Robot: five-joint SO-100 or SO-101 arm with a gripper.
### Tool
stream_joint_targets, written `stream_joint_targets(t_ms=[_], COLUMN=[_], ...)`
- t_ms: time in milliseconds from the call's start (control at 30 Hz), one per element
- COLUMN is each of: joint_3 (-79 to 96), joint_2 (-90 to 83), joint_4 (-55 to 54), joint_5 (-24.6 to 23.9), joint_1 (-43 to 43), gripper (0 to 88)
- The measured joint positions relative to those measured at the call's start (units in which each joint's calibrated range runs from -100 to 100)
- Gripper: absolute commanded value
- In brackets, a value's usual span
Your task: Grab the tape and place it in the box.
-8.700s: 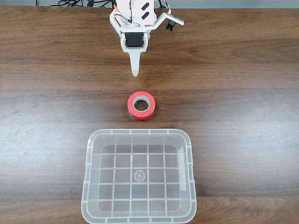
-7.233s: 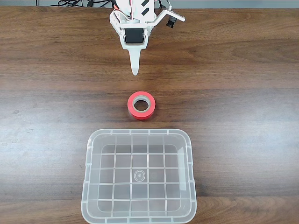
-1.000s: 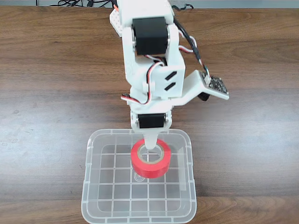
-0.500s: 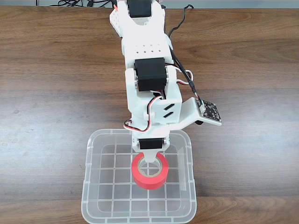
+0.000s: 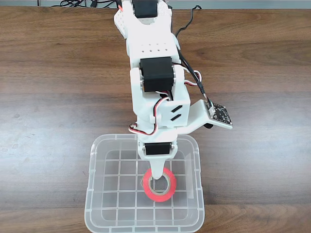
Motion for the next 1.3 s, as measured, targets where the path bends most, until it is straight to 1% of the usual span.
stream_joint_targets(t_ms=[533, 600, 667, 767, 1067, 1300], joint_3=[-0.09, -0.09, -0.09, -0.09, -0.09, -0.18], joint_2=[0.0, 0.0, 0.0, 0.0, -7.28, -17.25], joint_4=[0.0, 0.0, 1.36, 3.81, 16.36, 19.24], joint_5=[0.0, 0.0, 0.0, 0.0, 0.0, 0.0], joint_1=[0.08, 0.23, 0.38, 0.45, 0.45, 0.45], gripper=[15.5, 14.4, 9.9, 0.9, 1.3, 1.3])
